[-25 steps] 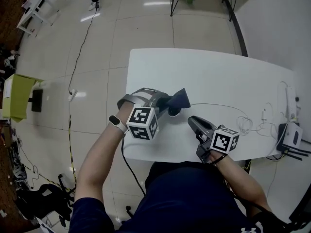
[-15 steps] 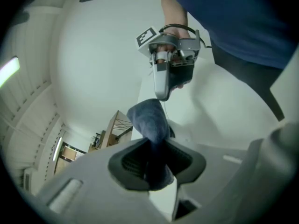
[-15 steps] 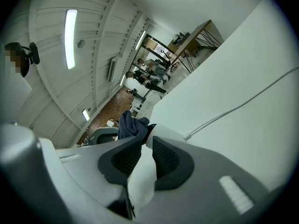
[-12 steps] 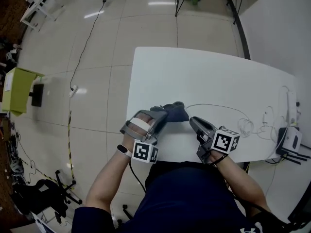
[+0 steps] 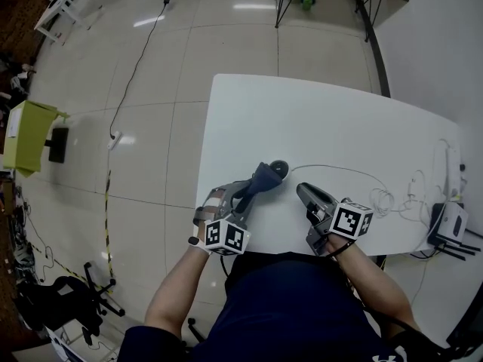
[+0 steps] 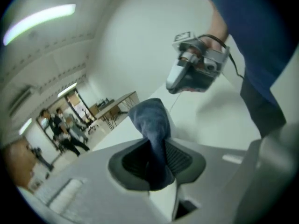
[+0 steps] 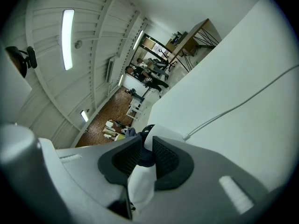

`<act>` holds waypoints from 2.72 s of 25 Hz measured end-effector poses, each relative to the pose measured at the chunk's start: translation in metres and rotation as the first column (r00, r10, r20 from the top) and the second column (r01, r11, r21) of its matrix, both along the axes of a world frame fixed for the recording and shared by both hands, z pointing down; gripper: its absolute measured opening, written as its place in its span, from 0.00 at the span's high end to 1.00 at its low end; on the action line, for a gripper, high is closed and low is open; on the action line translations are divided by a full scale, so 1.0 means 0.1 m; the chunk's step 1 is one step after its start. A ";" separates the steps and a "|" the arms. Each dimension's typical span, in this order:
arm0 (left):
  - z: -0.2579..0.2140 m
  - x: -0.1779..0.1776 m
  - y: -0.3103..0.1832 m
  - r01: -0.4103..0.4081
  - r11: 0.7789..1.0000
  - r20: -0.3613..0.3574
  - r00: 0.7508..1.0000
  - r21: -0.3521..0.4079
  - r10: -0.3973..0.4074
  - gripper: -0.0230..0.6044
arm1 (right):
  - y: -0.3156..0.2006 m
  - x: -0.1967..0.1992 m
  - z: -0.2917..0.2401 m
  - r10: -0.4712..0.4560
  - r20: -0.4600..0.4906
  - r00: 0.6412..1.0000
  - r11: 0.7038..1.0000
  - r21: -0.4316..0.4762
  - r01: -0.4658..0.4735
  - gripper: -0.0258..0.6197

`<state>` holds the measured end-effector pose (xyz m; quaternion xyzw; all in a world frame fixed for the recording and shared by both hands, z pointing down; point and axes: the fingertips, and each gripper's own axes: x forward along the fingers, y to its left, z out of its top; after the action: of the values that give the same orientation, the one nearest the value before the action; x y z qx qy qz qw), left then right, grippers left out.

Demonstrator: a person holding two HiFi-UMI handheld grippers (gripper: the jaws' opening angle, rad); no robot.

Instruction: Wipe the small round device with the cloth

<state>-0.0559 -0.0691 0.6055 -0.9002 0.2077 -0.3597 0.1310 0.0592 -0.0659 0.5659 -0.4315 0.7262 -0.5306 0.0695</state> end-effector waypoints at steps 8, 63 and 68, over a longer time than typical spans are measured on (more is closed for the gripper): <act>-0.02 -0.03 -0.45 0.267 0.766 -0.117 0.907 -0.584 -0.405 0.82 | 0.01 0.05 0.02 0.022 0.008 1.000 1.000 0.002 -0.022 0.84; 0.45 -0.55 0.37 0.367 0.337 0.058 0.746 -0.867 -0.663 0.59 | 0.28 -0.09 0.09 0.022 -0.020 1.000 1.000 -0.019 -0.022 0.85; 0.00 -0.53 0.27 0.375 0.503 -0.066 0.749 -0.778 -0.660 0.68 | 0.34 -0.08 0.05 0.032 -0.079 0.996 0.999 0.010 -0.031 0.87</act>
<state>-0.1089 -0.0416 0.6050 -0.8165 0.3327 -0.2644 -0.3908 0.0508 -0.0321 0.5713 -0.4632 0.7237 -0.5090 0.0509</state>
